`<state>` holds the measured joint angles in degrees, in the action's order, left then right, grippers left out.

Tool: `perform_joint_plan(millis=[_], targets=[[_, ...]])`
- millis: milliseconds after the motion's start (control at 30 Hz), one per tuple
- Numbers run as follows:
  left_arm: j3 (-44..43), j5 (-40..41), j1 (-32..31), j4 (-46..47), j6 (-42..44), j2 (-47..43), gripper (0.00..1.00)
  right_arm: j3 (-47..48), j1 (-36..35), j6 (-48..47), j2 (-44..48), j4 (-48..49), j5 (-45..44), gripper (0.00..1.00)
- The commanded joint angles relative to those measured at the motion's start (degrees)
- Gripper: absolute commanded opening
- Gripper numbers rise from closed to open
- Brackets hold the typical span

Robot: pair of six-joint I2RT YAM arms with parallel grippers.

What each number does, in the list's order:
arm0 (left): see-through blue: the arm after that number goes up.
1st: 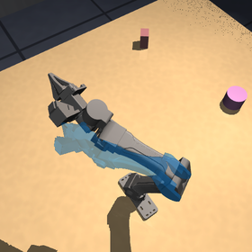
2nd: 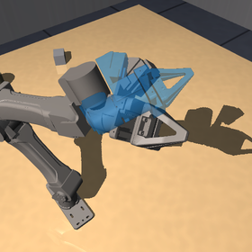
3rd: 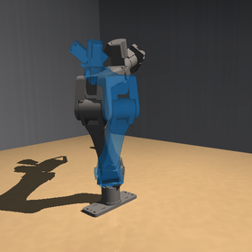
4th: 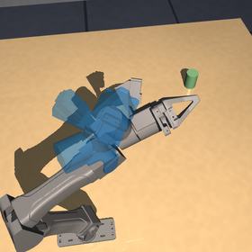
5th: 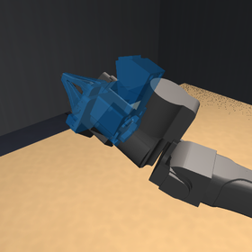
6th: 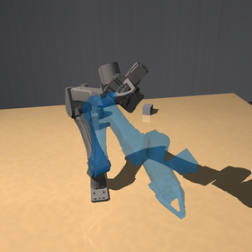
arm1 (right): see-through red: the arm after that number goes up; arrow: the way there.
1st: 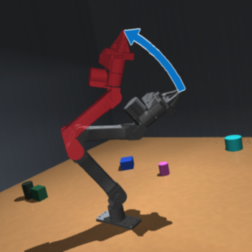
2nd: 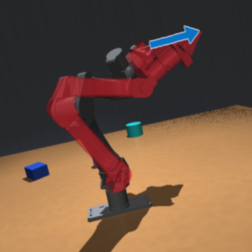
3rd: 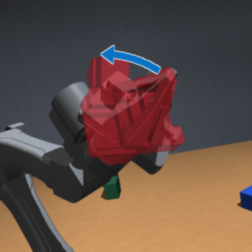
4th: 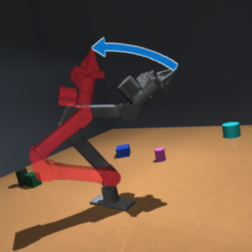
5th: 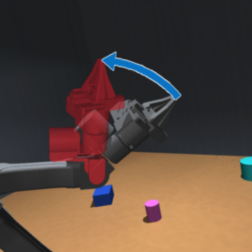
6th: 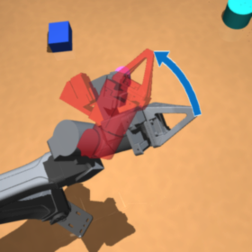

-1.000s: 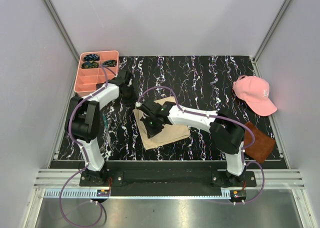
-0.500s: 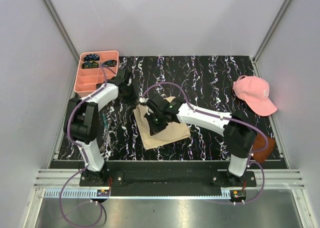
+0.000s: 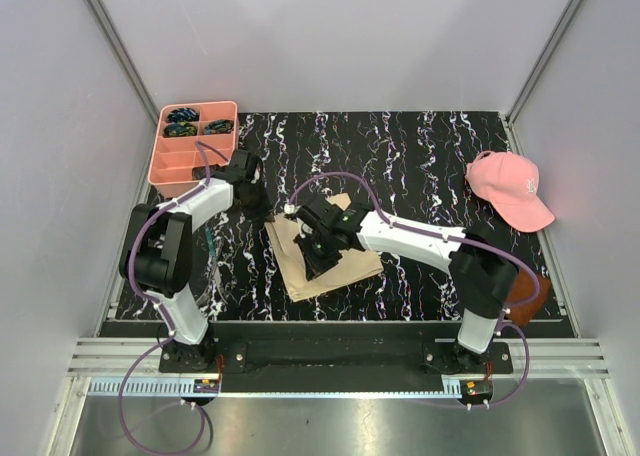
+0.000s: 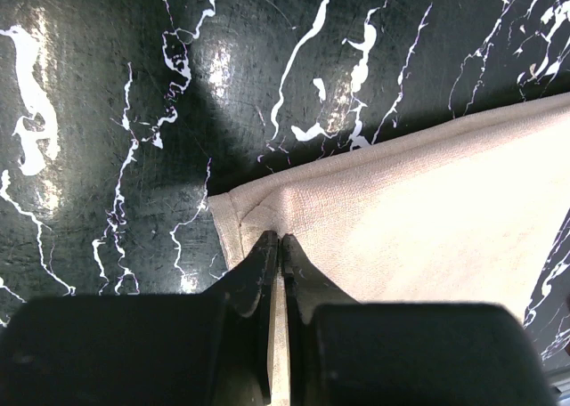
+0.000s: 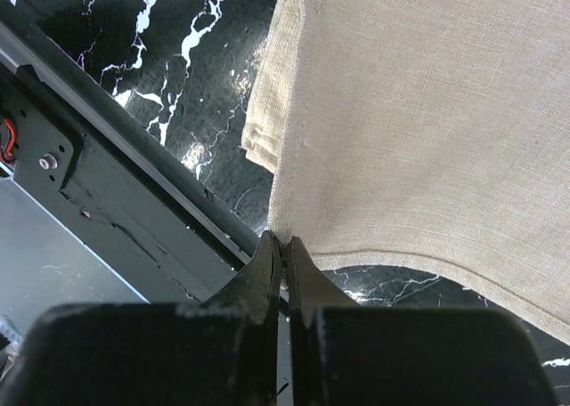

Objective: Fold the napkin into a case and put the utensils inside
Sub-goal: Fold the rectangle-folded napkin at the center of the board.

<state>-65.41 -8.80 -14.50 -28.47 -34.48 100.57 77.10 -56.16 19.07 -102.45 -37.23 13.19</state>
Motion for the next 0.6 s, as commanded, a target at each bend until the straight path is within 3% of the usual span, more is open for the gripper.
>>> perform_joint_plan(millis=[0, 367, 567], targets=[[-0.5, 0.9, 0.4, 2.8, -0.4, -0.3, 0.06, 0.6, 0.1, 1.1, -2.2, 4.4, 2.4, 0.00], [-1.2, 2.6, 0.5, 2.2, -0.5, 1.1, 0.09, 6.1, 0.1, 4.8, -9.9, 8.3, 6.7, 0.00], [-1.5, 2.9, 0.5, 2.2, -0.9, 0.9, 0.18, 4.7, 0.2, 5.7, -11.1, 8.5, 10.5, 0.14]])
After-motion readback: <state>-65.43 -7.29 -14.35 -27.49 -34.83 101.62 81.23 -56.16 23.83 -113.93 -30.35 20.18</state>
